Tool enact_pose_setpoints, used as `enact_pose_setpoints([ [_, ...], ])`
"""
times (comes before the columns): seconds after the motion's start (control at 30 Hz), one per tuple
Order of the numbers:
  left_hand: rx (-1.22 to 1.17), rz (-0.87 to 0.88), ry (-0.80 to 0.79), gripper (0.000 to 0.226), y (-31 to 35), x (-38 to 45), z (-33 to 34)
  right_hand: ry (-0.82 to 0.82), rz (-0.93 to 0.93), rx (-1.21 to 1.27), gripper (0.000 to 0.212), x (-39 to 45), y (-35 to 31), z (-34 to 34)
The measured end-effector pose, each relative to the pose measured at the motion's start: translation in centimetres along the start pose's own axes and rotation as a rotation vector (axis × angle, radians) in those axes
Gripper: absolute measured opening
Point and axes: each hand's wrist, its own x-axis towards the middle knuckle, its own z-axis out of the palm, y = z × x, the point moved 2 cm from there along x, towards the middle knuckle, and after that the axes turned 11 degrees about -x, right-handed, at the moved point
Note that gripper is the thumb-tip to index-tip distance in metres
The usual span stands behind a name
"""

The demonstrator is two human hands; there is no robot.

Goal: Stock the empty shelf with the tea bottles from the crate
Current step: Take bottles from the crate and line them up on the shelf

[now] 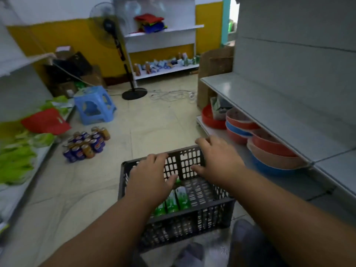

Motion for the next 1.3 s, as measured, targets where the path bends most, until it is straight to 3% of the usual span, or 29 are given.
enact_pose_setpoints([
  [0.23,0.014,-0.175,-0.021,0.061,-8.2,-0.4,4.1,-0.174,-0.159,0.016,0.073,5.0,-4.8,8.4],
  [0.53,-0.067,-0.33,-0.161,0.058,-14.9,0.9,18.2,-0.467,-0.185,-0.007,0.07,10.9,-6.2,23.9],
  [0.67,-0.052,-0.444,-0.24,0.085,-16.1,0.4,22.7,-0.575,-0.136,0.008,0.071,12.0,-5.0,29.1],
  [0.97,-0.04,-0.484,-0.302,0.103,-16.9,0.1,24.4,-0.788,0.155,0.293,0.068,13.5,-5.0,38.3],
  [1.1,-0.055,-0.479,-0.322,0.109,-16.9,0.4,24.9,-0.814,0.36,0.456,0.045,14.7,-5.0,43.1],
  [1.2,-0.06,-0.493,-0.347,0.114,-16.9,0.3,25.1,-0.857,0.481,0.484,0.071,15.8,-4.9,46.2],
  [1.3,-0.065,-0.512,-0.372,0.117,-17.1,0.3,25.3,-0.88,0.52,0.47,0.081,17.1,-5.4,48.5],
])
